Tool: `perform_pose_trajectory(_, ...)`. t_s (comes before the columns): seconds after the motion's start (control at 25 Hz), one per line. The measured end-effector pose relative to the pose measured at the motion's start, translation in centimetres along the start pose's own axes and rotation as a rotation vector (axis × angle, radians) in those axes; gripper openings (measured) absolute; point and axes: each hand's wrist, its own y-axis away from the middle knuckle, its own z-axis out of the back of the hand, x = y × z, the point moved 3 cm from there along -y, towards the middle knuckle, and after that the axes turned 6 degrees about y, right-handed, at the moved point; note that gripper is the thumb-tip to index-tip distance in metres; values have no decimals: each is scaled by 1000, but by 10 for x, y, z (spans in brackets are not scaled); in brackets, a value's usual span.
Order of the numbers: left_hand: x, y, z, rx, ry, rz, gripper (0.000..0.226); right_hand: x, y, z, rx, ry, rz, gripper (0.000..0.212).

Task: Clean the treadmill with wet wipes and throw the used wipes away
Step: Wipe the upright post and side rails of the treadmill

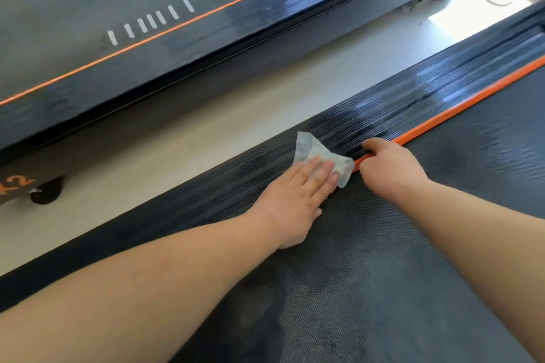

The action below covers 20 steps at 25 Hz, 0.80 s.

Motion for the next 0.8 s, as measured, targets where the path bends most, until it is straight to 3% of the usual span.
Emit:
perform_pose_trajectory(0.36, 35, 105, -33, -43, 25, -45, 61, 94, 22, -45, 60, 468, 329, 40)
perform_pose_trajectory(0.48, 48, 163, -52, -70, 49, 30, 60, 123, 29, -62, 28, 575, 408, 38)
perform_pose_trajectory(0.68, 66, 252, -81, -84, 55, 159, 61, 166, 49, -94, 169, 603, 593, 49)
perform_pose_trajectory(0.8, 68, 264, -84, -75, 87, 198, 62, 174, 54, -92, 196, 597, 599, 51)
